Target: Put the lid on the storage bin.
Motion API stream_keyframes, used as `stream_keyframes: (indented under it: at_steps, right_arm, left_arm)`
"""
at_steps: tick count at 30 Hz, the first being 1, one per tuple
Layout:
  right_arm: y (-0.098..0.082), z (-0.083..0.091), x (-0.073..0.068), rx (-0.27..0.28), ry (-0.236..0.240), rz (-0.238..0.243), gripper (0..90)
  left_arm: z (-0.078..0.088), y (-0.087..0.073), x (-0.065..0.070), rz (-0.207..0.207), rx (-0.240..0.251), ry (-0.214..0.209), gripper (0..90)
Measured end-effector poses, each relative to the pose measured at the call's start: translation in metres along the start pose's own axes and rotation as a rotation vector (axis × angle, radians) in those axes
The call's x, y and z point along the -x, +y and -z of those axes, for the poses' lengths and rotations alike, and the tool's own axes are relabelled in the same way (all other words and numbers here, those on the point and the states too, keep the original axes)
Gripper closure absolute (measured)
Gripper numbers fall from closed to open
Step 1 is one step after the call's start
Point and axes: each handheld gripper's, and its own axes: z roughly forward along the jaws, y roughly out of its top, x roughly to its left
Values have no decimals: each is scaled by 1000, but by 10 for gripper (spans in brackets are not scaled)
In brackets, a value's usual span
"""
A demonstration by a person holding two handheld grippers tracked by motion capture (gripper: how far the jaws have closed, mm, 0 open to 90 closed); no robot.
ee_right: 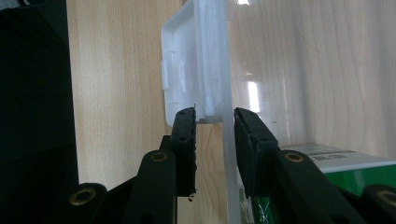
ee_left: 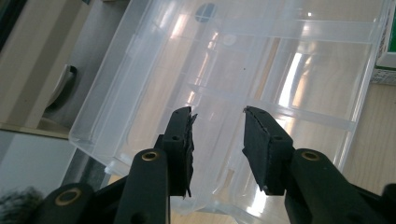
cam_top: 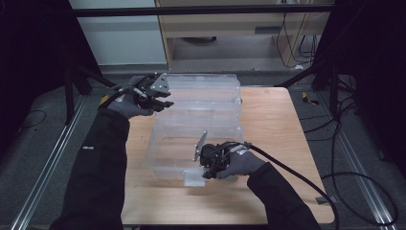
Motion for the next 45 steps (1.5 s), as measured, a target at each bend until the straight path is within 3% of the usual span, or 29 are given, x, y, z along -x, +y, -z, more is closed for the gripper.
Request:
stream_keyframes:
  at_steps: [11,21,27,32,40,45]
  right_arm:
    - [0,0,0,3,-2,2,702]
    - [0,0,0,-2,0,-3,701]
    - [0,0,0,-2,1,-3,701]
    - [0,0,0,-1,1,-1,701]
    - [0,0,0,3,-4,-4,701]
    - [0,0,-1,3,-8,-7,701]
  left_arm:
    - [-25,5,1,-37,-51,-30,626]
    - [-34,6,3,-65,-77,-38,753]
    - [-36,7,2,-69,-75,-43,775]
    - [-41,8,3,-87,-108,-50,720]
    - [-40,9,3,-96,-115,-61,781]
    - [-38,13,5,-131,-146,-76,827]
